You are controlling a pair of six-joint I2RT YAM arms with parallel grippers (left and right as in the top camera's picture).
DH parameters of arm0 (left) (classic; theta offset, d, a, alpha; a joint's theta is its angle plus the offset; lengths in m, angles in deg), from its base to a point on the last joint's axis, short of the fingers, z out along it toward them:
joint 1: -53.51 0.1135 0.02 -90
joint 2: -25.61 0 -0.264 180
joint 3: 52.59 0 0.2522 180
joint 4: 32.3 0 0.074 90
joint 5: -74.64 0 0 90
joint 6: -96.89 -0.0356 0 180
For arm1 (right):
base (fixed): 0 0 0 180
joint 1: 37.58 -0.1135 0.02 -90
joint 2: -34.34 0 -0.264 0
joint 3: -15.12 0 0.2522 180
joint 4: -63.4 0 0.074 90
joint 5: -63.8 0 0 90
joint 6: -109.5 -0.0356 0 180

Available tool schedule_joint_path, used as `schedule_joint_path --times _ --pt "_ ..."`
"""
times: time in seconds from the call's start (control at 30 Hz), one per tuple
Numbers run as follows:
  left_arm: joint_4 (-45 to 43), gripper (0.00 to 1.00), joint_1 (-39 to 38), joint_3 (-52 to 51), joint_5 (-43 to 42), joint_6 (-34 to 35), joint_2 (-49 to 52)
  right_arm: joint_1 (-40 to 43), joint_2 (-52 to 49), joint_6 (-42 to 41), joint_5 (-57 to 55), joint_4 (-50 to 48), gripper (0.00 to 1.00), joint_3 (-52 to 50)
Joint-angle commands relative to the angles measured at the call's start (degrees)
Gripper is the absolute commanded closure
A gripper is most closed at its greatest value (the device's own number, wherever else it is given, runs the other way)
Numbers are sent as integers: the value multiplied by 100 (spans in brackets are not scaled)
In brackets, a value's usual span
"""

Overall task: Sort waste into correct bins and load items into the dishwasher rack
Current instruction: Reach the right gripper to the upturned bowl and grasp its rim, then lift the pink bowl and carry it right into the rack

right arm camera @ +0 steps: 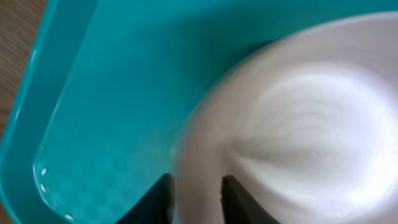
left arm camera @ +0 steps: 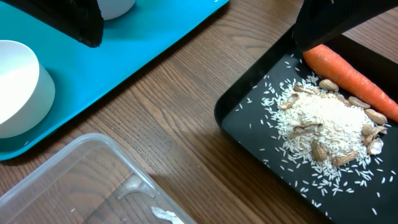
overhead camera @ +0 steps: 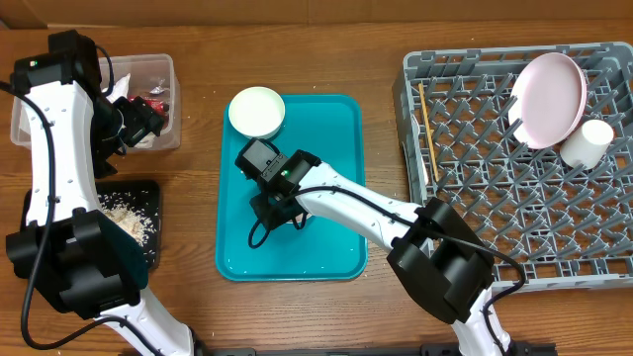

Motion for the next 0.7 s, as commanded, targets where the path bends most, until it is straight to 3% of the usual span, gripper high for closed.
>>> schedule_joint_path --times 0.0,0.17,0.43,0.67 --pt "-4 0 4 85 -22 90 -118 11 -44 -9 -125 105 82 245" --pt "-4 0 4 85 -22 90 -118 48 -42 -7 -127 348 96 455" --pt "-4 0 4 85 -22 90 -118 295 101 -11 -125 1388 96 1233" --pt "-4 0 4 85 -22 90 -118 1012 1021 -647 -125 2107 96 1655"
